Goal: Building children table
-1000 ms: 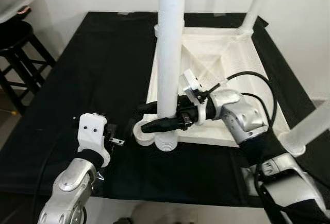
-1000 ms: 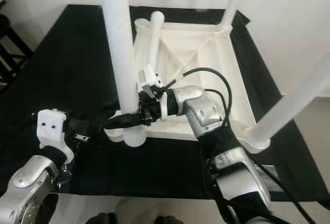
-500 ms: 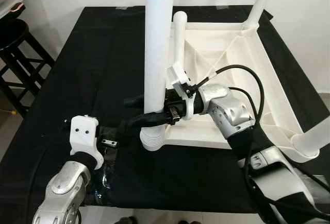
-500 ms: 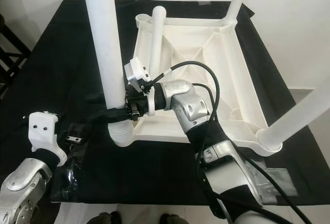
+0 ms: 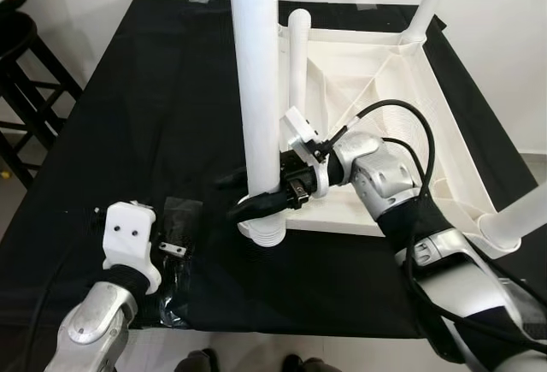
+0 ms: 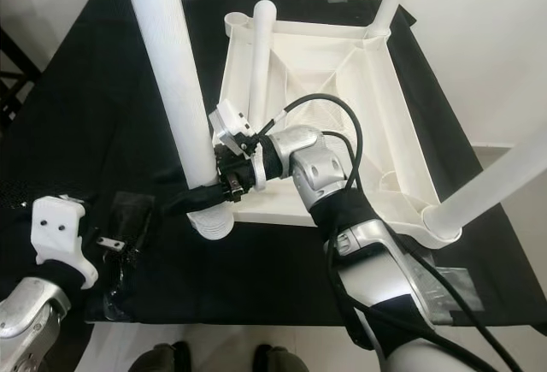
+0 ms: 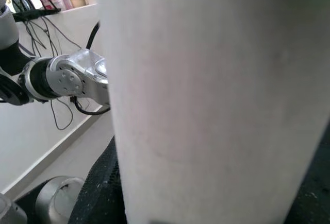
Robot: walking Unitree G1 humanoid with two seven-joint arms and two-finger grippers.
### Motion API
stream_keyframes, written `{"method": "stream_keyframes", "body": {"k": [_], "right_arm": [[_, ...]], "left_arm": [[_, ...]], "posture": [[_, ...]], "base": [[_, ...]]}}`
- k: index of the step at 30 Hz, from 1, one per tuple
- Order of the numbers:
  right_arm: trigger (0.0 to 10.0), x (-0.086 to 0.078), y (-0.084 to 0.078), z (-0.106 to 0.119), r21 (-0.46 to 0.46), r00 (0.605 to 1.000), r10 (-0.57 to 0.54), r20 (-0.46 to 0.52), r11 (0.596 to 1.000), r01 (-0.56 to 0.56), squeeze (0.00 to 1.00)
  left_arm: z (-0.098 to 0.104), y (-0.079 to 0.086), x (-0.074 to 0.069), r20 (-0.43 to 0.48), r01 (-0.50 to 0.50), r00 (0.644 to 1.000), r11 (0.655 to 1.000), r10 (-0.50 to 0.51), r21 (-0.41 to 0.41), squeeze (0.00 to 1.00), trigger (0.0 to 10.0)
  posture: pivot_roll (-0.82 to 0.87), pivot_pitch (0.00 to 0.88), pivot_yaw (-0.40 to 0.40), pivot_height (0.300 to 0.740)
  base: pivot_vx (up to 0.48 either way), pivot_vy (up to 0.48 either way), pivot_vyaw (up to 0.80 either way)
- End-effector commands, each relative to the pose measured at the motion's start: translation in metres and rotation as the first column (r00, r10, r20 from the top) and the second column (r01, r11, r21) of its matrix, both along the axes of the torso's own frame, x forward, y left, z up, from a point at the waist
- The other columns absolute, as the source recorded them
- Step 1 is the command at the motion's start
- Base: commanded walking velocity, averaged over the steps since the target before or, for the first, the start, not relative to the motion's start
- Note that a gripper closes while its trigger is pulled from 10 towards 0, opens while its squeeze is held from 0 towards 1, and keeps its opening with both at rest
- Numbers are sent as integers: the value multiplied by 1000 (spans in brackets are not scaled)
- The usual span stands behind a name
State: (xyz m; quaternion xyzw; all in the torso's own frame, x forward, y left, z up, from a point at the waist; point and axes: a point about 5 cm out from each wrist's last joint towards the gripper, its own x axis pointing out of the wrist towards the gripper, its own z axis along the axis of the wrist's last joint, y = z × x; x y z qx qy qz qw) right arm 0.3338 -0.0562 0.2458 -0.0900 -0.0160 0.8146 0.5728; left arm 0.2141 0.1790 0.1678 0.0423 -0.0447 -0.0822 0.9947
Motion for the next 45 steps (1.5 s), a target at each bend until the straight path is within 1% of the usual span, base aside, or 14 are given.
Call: {"method": "stream_keyframes", "body": {"k": [1,3,5,12,17,20,22,25,28,32,36,41,45], "right_arm": [[10000,2,1,-7,-24,1000,3,-19,1000,-4,0],[10000,2,1,-7,-24,1000,3,-19,1000,-4,0],[10000,6,1,-5,-25,1000,-12,-27,1000,12,0],[10000,10,2,-3,-31,999,-20,-36,999,19,0],[10000,8,14,-5,-48,999,16,-32,999,-18,0],[10000,8,16,-5,-51,999,23,-30,998,-24,0],[10000,6,23,-4,-62,999,46,-15,997,-47,0],[10000,6,26,-4,-66,998,55,-9,996,-55,0],[10000,4,30,-5,-95,997,74,27,993,-71,0],[10000,6,29,-5,-113,996,72,48,991,-67,0],[10000,8,25,-8,-143,995,63,80,988,-51,0],[10000,8,22,-9,-145,994,58,88,988,-45,0],[10000,5,16,-14,-133,995,66,75,990,-55,0]], "left_arm": [[0,-9,-10,16,66,998,998,-66,-7,0,10000],[0,-9,-10,16,66,998,998,-66,-7,0,10000],[0,-14,-15,21,106,994,994,-106,7,0,10000],[0,-19,-21,19,121,992,993,-121,3,0,10000],[0,-20,-25,19,113,993,994,-113,-1,0,10000],[0,-20,-26,20,112,994,994,-112,-2,0,10000],[0,-21,-27,22,110,994,994,-110,-2,0,10000],[0,-21,-27,22,110,994,994,-110,-2,0,10000],[0,-21,-28,21,107,994,994,-107,-2,0,10000],[0,-21,-29,20,107,994,994,-107,-2,0,10000],[0,-21,-29,19,105,994,994,-105,-2,0,10000],[-1,-21,-28,17,105,994,995,-105,0,0,10000],[-1,-20,-27,16,104,994,995,-104,2,0,10000]], "posture": [[89,274,-99,740],[89,274,-99,740],[90,288,-100,740],[99,307,-115,740],[106,319,-127,740],[106,319,-127,740],[113,326,-134,740],[113,326,-134,740],[111,329,-138,740],[110,331,-137,740],[108,331,-136,740],[107,331,-134,740],[105,327,-127,740]], "base": [[0,0,0],[0,0,0],[0,0,0],[0,0,0],[0,0,0],[0,0,0],[0,0,0],[0,0,0],[0,0,0],[0,0,0],[0,0,0],[0,0,0],[0,0,0]]}}
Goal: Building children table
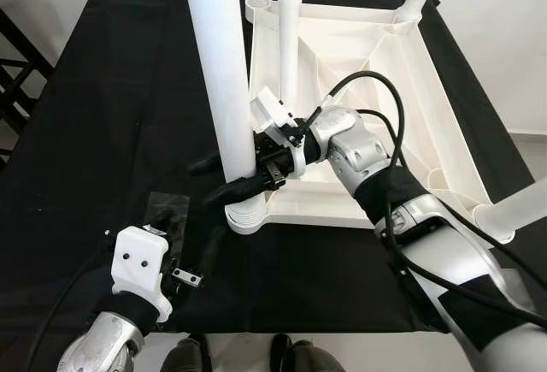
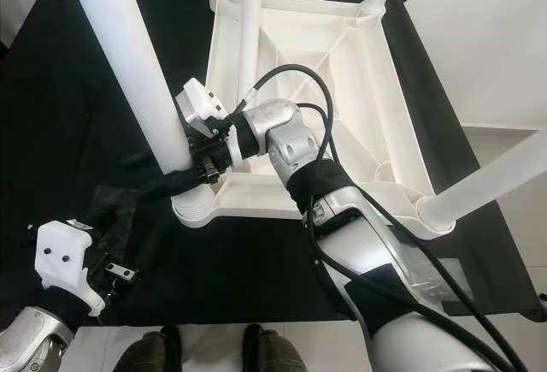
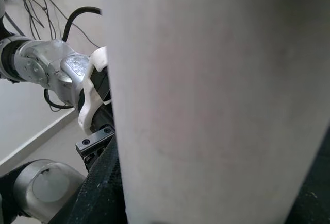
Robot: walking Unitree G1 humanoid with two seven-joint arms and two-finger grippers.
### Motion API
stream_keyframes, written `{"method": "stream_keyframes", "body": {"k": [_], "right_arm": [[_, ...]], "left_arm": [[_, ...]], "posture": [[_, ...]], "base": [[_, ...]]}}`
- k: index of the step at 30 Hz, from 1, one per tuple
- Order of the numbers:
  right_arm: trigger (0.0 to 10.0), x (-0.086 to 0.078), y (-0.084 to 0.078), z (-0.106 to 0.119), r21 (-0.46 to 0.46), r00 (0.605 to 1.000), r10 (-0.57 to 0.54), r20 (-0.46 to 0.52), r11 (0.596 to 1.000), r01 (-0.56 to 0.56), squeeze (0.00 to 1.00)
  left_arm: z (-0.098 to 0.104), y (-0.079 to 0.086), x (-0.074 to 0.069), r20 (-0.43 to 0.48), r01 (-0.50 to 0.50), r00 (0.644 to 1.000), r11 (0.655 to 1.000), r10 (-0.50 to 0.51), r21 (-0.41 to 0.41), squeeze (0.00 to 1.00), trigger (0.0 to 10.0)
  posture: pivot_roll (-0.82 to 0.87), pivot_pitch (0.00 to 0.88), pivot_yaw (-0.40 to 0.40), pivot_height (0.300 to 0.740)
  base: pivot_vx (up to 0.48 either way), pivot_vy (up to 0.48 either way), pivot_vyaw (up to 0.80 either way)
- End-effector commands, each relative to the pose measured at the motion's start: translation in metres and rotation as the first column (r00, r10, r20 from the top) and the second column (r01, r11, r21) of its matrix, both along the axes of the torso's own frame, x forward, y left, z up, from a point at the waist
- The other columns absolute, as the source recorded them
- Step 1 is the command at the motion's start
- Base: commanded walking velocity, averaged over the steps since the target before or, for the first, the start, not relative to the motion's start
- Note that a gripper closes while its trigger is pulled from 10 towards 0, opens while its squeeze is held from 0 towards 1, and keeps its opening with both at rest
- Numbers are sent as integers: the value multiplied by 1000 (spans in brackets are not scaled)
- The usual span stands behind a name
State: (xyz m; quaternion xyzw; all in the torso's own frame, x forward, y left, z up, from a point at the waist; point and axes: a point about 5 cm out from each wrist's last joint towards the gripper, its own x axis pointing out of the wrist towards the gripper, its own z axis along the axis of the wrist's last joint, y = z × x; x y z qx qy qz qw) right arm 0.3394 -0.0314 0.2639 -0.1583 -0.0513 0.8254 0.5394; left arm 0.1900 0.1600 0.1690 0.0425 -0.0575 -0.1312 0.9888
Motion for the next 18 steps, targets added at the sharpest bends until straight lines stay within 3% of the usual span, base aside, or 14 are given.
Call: {"method": "stream_keyframes", "body": {"k": [1,6,10,18], "right_arm": [[10000,-1,-9,-32,-106,998,-22,-67,994,15,0],[10000,-5,-13,-37,-80,996,-13,-85,997,6,0],[10000,-9,-23,-37,9,993,-20,-118,1000,21,0],[10000,-12,-33,-40,27,992,-34,-120,999,37,0]], "left_arm": [[-2,-1,-3,-6,5,1000,1000,-5,-1,0,10000],[-3,0,-1,-7,4,1000,1000,-4,0,0,10000],[-4,1,2,-7,2,1000,1000,-2,0,0,10000],[-5,2,5,-9,8,1000,1000,-8,2,0,10000]], "posture": [[105,327,-127,740],[103,322,-124,740],[97,317,-116,740],[93,307,-102,740]], "base": [[0,0,0],[0,0,0],[0,0,0],[0,0,0]]}}
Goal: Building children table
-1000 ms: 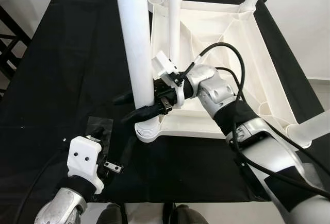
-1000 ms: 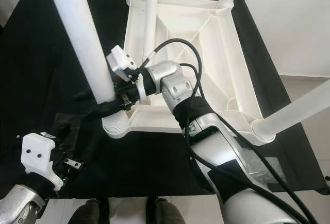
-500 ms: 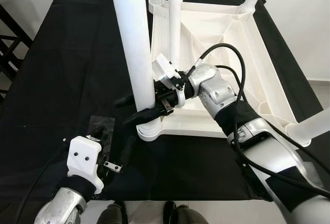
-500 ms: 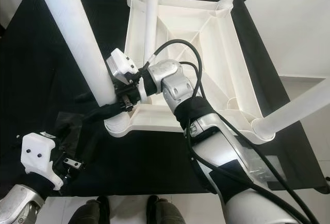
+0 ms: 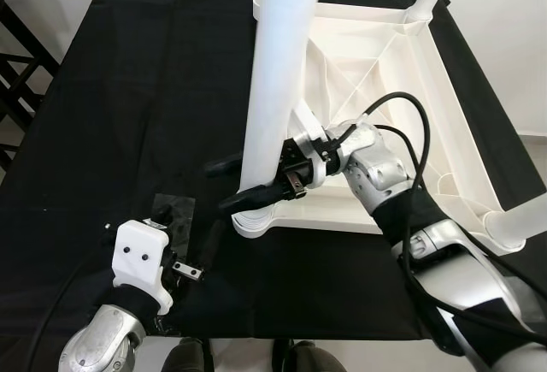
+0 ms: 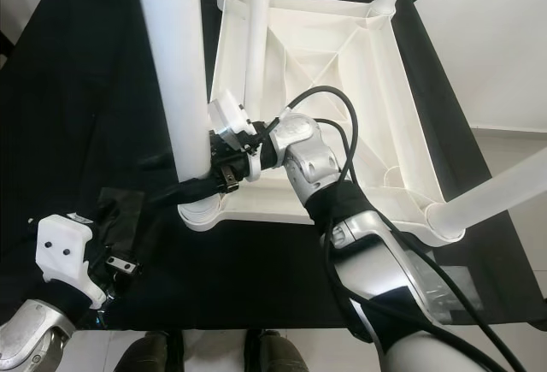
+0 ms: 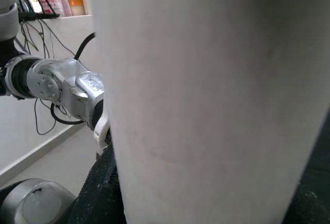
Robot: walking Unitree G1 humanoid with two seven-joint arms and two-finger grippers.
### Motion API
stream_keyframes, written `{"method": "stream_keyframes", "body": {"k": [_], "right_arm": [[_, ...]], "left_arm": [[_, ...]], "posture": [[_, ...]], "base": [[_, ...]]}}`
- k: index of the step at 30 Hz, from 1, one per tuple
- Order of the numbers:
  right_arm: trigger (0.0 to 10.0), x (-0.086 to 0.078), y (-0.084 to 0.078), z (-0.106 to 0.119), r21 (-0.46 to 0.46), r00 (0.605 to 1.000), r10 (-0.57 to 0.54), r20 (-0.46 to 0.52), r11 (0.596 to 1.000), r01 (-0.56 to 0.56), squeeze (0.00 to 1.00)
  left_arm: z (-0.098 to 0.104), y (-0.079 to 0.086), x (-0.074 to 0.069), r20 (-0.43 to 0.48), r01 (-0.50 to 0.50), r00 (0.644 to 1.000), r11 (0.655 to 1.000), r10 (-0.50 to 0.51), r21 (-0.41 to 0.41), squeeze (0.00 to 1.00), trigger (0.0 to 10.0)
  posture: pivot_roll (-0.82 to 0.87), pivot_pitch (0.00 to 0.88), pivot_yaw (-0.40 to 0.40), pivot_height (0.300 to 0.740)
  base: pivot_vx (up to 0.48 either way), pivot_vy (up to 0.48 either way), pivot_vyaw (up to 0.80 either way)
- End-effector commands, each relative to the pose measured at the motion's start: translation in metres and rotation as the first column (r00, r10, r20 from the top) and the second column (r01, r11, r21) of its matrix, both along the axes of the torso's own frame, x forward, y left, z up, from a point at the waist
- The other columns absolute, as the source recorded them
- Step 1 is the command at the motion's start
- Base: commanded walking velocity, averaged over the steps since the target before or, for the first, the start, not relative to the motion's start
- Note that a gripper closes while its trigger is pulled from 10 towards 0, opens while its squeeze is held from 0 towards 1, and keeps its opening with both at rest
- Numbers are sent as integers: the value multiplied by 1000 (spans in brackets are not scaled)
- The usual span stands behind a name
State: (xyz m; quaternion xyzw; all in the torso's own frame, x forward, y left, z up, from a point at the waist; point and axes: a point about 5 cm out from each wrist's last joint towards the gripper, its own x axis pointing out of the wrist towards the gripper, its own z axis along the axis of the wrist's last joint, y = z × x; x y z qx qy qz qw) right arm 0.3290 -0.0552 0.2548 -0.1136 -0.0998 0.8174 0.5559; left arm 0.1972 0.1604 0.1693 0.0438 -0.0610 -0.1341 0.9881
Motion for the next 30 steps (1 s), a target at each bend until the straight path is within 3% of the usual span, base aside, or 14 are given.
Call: {"method": "stream_keyframes", "body": {"k": [1,6,15,21,30], "right_arm": [[10000,-1,-10,-31,-104,995,-17,-101,995,6,0],[10000,-4,-12,-35,-144,997,-9,-75,990,-2,0],[10000,-8,-15,-41,-321,999,38,-4,946,-37,0],[10000,3,-14,-27,-286,998,-10,-58,958,-7,0],[10000,2,-14,-28,-217,990,-17,-139,976,-14,0]], "left_arm": [[-5,1,-2,-16,2,1000,1000,-2,0,0,10000],[-7,1,-1,-18,5,1000,1000,-5,4,0,10000],[-7,1,-2,-22,13,1000,1000,-13,7,0,10000],[-8,1,-2,-24,19,1000,1000,-18,9,0,10000],[-8,1,-3,-25,16,1000,1000,-15,10,0,10000]], "posture": [[93,307,-102,740],[94,303,-101,740],[97,292,-93,740],[102,288,-100,740],[104,294,-95,740]], "base": [[0,0,0],[0,0,0],[0,0,0],[0,0,0],[0,0,0]]}}
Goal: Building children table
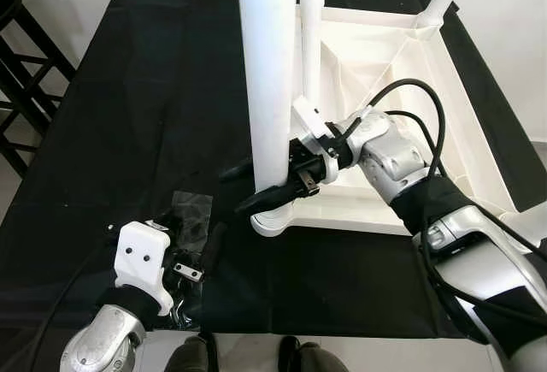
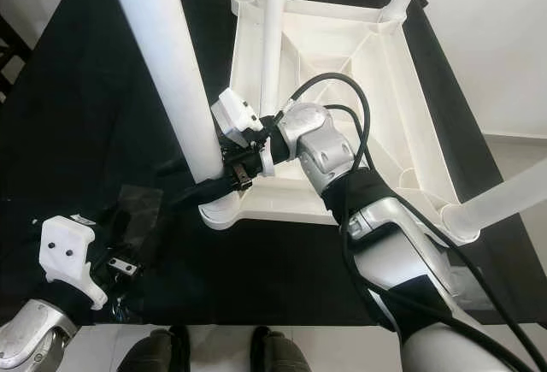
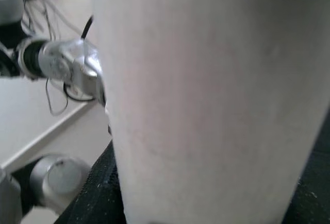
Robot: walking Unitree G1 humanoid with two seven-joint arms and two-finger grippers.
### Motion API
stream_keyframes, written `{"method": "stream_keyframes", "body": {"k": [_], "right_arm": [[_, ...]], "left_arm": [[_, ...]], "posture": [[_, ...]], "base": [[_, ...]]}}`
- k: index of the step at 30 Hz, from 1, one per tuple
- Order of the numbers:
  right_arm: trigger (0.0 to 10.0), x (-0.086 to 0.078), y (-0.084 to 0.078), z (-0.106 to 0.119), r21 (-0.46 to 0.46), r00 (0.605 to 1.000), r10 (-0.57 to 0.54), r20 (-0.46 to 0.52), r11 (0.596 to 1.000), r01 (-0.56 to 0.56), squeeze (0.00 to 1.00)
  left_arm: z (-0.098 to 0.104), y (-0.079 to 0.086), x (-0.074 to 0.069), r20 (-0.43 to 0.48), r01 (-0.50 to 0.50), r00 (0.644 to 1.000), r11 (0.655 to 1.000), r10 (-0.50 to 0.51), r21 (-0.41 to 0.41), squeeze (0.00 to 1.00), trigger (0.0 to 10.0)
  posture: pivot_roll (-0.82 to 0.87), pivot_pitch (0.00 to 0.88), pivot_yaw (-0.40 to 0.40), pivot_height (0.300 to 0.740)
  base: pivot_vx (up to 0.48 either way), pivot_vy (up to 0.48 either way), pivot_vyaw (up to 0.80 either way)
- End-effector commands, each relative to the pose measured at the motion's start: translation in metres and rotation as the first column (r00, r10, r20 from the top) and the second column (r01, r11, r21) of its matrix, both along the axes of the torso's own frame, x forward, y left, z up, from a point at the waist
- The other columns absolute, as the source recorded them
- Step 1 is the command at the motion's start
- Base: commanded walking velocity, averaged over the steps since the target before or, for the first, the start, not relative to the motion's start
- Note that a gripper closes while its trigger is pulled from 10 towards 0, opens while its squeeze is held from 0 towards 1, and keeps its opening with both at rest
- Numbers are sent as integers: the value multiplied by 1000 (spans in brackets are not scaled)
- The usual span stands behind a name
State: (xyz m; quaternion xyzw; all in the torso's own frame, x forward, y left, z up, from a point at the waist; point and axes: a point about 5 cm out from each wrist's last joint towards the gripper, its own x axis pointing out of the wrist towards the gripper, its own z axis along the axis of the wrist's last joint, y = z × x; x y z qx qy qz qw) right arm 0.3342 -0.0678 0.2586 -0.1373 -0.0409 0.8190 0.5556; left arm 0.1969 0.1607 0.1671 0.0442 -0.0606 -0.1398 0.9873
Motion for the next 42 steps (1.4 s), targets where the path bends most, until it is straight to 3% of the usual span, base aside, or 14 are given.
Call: {"method": "stream_keyframes", "body": {"k": [1,7,11,19,23,26,27,28,30,31,32,34,36,42], "right_arm": [[10000,-4,-2,-35,-72,990,-4,-141,997,-6,0],[10000,-1,-4,-47,-14,978,-93,-189,996,92,0],[10000,0,-4,-55,-15,961,-220,-168,975,220,0],[10000,0,-6,-58,-54,937,-329,-121,944,324,0],[10000,7,-5,-64,-146,860,-509,-21,853,501,0],[10000,8,-3,-65,-161,829,-558,-28,821,547,0],[10000,8,0,-67,-168,766,-641,-42,761,627,0],[10000,8,0,-67,-168,766,-641,-42,761,627,0],[10000,-2,4,-82,-142,538,-838,-95,546,825,0],[10000,-2,4,-82,-142,538,-838,-95,546,825,0],[10000,-9,4,-87,-137,441,-889,-123,455,880,0],[10000,-37,8,-101,-118,338,-924,-181,361,925,0],[10000,-50,10,-105,-85,289,-928,-235,316,945,0],[10000,-41,14,-95,-13,283,-930,-234,294,956,0]], "left_arm": [[-5,1,-2,-24,5,1000,1000,-5,9,0,10000],[-5,1,-1,-27,11,1000,1000,-11,9,0,10000],[-6,1,0,-28,15,1000,1000,-14,7,0,10000],[-6,2,3,-29,22,999,1000,-22,9,0,10000],[-7,2,5,-28,27,999,1000,-27,14,0,10000],[-7,2,5,-29,28,999,1000,-27,14,0,10000],[-7,3,5,-29,27,999,1000,-26,15,0,10000],[-7,3,5,-29,27,999,1000,-26,15,0,10000],[-8,4,5,-29,27,999,999,-27,19,0,10000],[-8,4,5,-29,27,999,999,-27,19,0,10000],[-8,4,5,-29,28,999,999,-27,20,0,10000],[-8,5,6,-28,28,999,999,-28,21,0,10000],[-8,6,8,-26,28,999,999,-28,22,0,10000],[-8,7,12,-26,41,999,999,-40,34,0,10000]], "posture": [[103,298,-92,740],[94,301,-91,740],[88,301,-90,740],[78,296,-82,740],[73,290,-85,740],[72,289,-86,740],[65,291,-90,740],[65,291,-90,740],[64,290,-100,740],[64,290,-100,740],[63,289,-100,740],[57,289,-88,740],[60,284,-79,740],[59,268,-63,740]], "base": [[0,0,0],[0,0,0],[0,0,0],[0,0,0],[0,0,0],[0,0,0],[0,0,0],[0,0,0],[0,0,0],[0,0,0],[0,0,0],[0,0,0],[0,0,0],[0,0,0]]}}
